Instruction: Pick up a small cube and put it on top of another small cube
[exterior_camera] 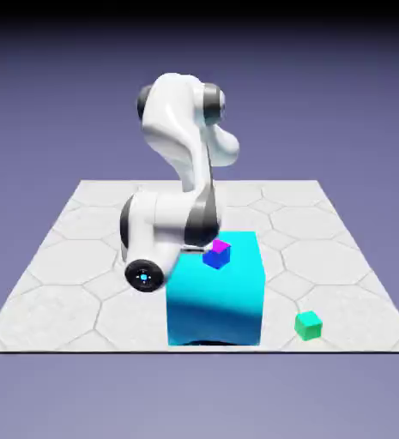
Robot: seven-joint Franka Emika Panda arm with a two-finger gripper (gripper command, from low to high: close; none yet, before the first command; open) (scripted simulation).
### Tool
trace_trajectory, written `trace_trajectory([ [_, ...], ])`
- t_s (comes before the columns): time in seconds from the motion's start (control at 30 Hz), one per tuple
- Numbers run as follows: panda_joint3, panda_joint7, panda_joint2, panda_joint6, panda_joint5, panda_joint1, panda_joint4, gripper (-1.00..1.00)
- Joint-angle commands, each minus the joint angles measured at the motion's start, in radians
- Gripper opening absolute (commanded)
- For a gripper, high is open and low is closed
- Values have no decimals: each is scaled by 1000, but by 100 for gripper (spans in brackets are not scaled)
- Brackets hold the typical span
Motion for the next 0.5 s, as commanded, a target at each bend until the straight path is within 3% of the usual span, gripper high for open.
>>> trace_trajectory([
  [0.0,36,6,-7,-13,-21,2,-2,-100],
  [0.23,250,43,-20,-83,-137,13,-2,-100],
  [0.47,-3,-72,-164,78,-94,184,-253,-100],
])
